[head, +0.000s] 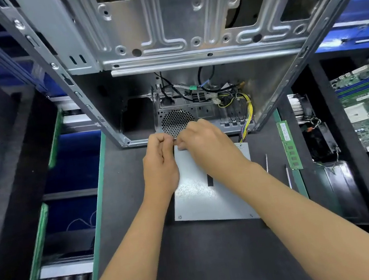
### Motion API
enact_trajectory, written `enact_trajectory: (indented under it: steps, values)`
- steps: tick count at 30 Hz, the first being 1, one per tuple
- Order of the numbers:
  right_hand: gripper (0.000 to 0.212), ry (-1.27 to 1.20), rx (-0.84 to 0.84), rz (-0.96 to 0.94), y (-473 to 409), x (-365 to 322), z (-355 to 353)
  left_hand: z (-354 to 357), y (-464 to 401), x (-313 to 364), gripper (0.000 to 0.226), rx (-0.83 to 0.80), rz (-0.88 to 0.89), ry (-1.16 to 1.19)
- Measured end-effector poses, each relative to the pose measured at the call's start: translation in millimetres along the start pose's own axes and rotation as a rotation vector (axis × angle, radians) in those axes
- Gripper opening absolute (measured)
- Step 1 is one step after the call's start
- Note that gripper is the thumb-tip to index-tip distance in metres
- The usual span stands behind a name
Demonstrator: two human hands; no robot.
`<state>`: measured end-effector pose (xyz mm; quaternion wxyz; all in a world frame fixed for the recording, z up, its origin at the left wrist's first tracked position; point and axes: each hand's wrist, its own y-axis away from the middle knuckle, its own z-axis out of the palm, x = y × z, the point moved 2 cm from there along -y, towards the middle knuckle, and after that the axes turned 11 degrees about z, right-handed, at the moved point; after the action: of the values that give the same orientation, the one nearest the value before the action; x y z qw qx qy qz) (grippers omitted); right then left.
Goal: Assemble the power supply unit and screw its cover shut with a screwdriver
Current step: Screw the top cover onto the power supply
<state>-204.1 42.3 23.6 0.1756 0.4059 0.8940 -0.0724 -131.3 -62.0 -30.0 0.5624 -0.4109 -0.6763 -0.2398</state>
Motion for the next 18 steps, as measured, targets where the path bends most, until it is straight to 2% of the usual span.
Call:
enact_trajectory:
  steps: [3, 7, 10, 14, 18]
  values:
    - [0.016, 0.139, -0.010, -0.009, 3.4, -4.8, -2.4, 0.0, 0.2, 0.3, 0.021, 0.015, 0.002, -0.006]
    - [0.027, 0.228, -0.049, -0.002, 5.7, -11.8, -4.2, 0.2, -0.9, 0.5, 0.023, 0.021, 0.008, 0.006]
    - [0.020, 0.224, -0.043, -0.008, 3.3, -12.3, -4.2, 0.3, -1.4, -1.3, 0.022, 0.014, -0.005, 0.006]
    - [0.018, 0.136, -0.029, -0.015, 4.2, -4.8, -1.7, 0.6, -1.4, -2.8, 0.021, 0.019, -0.011, 0.013]
    - [0.011, -0.103, 0.042, 0.106, 4.1, 5.1, -6.8, 0.3, 0.0, -3.5, 0.019, 0.017, -0.013, -0.001]
